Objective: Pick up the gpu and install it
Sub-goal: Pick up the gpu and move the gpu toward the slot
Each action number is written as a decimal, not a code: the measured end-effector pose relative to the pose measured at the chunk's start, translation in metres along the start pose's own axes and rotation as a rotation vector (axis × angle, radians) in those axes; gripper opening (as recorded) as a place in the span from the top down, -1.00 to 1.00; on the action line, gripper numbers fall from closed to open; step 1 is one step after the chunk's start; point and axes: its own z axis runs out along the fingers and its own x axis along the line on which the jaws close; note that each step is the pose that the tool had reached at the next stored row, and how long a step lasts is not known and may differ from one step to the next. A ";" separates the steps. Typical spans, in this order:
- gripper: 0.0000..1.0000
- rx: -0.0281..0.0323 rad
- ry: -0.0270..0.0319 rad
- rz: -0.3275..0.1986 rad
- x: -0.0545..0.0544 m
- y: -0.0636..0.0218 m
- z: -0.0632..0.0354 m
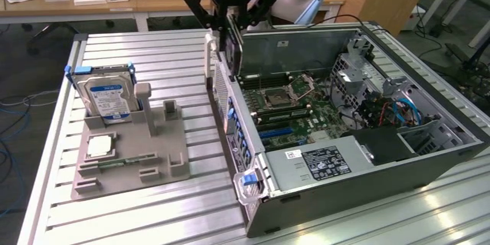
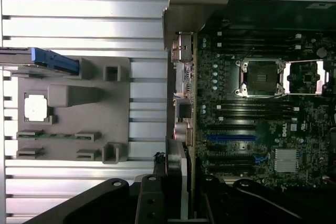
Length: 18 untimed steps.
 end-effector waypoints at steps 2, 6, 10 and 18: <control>0.44 -0.0001 0.0000 0.000 -0.005 0.0000 0.0001; 0.44 0.0000 0.0000 0.000 -0.015 0.0000 0.0001; 0.44 0.0000 0.0000 0.000 -0.023 0.0001 0.0001; 0.44 0.0000 0.0000 0.000 -0.040 0.0001 0.0002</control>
